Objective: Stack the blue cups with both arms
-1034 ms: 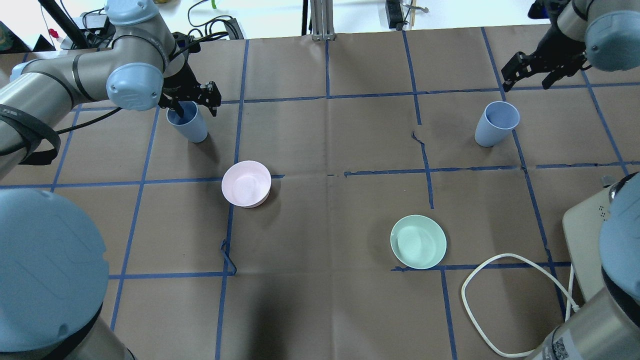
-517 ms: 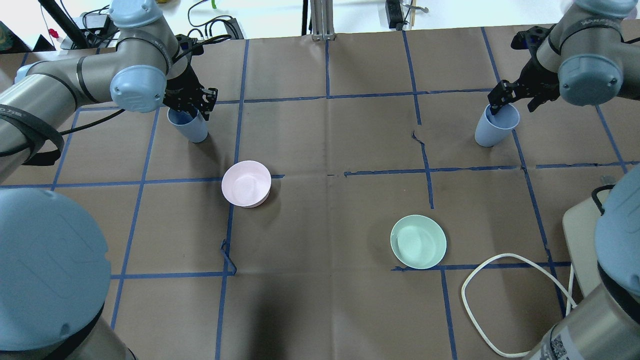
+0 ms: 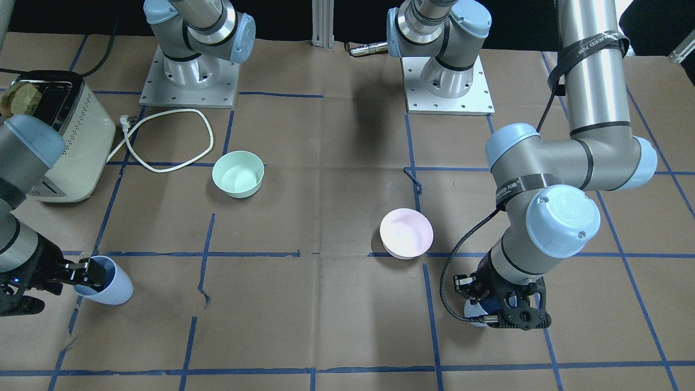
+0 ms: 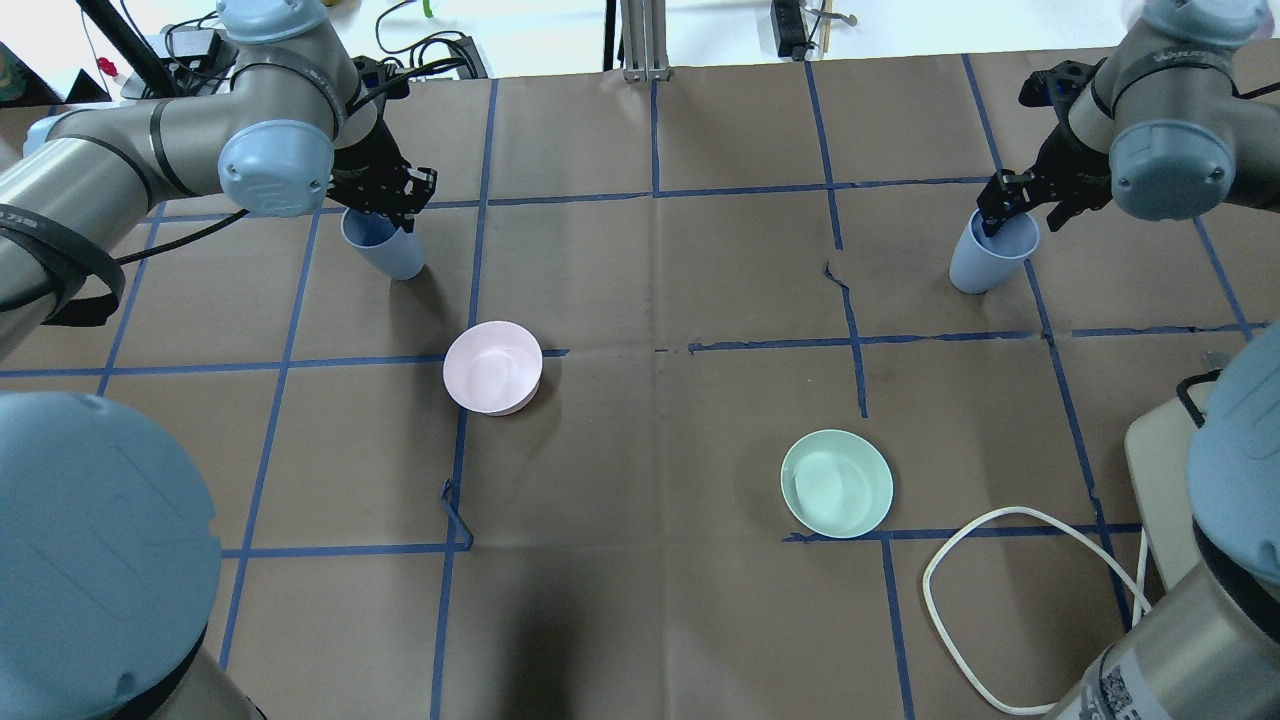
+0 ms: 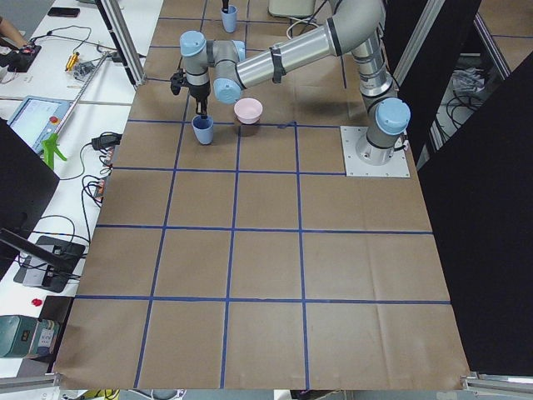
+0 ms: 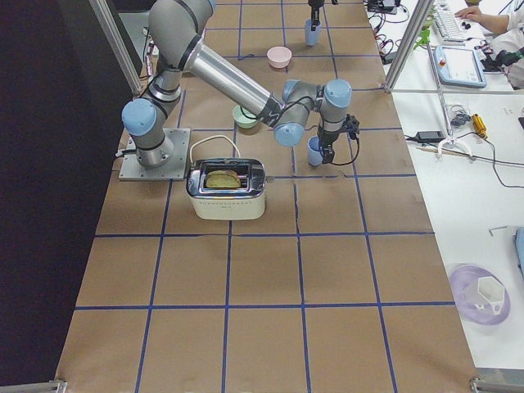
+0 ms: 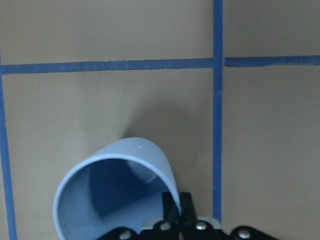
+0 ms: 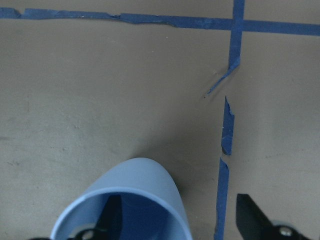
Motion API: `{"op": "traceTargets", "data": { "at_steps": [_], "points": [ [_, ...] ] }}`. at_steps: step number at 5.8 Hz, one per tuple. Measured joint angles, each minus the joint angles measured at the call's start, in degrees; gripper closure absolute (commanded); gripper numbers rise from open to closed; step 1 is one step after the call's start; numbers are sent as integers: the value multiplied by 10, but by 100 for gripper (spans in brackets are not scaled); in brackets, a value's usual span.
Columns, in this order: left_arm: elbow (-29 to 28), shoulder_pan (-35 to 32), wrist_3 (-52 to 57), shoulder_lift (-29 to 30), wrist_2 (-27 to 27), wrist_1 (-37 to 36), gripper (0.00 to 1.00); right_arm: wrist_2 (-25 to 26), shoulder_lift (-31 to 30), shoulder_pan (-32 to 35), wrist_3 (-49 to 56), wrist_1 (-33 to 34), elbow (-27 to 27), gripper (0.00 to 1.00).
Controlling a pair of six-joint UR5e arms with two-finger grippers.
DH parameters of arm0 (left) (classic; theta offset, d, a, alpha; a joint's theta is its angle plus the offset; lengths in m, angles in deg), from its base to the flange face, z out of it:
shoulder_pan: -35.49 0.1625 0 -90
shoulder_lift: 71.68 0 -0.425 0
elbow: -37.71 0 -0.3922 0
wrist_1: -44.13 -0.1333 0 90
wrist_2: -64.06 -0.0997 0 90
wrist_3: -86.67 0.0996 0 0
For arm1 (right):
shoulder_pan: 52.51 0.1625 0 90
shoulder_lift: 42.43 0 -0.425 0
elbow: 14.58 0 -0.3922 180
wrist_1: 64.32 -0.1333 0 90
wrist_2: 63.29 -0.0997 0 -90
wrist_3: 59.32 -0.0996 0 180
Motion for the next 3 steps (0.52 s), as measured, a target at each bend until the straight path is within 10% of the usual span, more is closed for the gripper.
{"op": "traceTargets", "data": {
  "at_steps": [3],
  "points": [
    [-80,-145,-163,38,-18,14,99,6,-11,-1,-1,-7,-8,92]
  ]
}}
